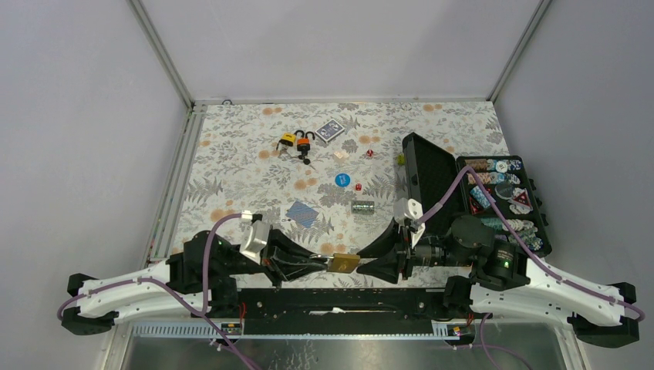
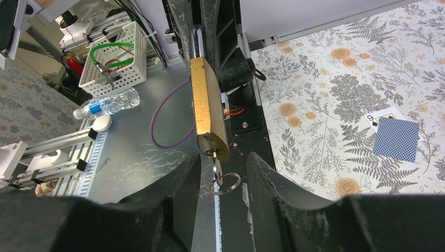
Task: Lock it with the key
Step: Lock the lock.
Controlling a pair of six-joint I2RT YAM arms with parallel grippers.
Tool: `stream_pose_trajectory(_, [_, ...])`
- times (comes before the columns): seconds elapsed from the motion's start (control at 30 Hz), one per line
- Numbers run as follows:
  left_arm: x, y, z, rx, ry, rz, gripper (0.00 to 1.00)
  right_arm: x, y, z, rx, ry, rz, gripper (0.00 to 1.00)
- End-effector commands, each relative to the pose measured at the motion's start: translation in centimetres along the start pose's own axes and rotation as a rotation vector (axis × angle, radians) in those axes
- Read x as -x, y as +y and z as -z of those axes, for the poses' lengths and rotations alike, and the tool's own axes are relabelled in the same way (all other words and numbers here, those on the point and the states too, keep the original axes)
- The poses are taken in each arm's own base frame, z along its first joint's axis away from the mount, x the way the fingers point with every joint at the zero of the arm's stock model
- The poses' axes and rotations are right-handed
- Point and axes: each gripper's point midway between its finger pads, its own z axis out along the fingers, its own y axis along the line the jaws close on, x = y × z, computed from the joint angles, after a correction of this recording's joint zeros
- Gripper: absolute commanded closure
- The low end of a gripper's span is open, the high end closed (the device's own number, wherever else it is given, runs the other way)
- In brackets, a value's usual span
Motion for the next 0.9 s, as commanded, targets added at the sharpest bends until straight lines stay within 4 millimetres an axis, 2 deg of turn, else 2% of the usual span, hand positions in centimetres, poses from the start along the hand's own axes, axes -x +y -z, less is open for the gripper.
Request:
stream_pose_trajectory(0.0, [9.3,-2.4,0.8,-0.070,-0.286,-0.083,1.00,0.4,0.4,0.0,0.023,-0.010,-0.001,0.57])
stream_pose_trajectory(0.23, [9.5,-2.3,1.0,-0.061,-0.302,-0.085,1.00,0.3,0.3,-0.1,0.015,-0.006,-0.007,0.70])
stream_pose_trajectory(0.37, [9.1,-1.9,0.9,-0.042,-0.288,-0.076,1.00,0.3,0.2,-0.2,0.009,-0.007,-0.012,0.90])
stream_pose_trajectory(0.47, [9.0,-1.6,0.9,-0.023,-0.286,-0.069,1.00,0.3,0.1,-0.2,0.005,-0.008,-0.014,1.00])
stream_pose_trajectory(0.63, [8.8,-1.1,1.5,0.014,-0.276,-0.059,1.00,0.2,0.0,0.2,-0.009,-0.007,-0.013,1.00])
stream_pose_trajectory(0.87, [8.9,-0.6,3.4,0.068,-0.266,-0.054,1.00,-0.2,-0.6,1.0,-0.049,0.004,-0.001,1.00])
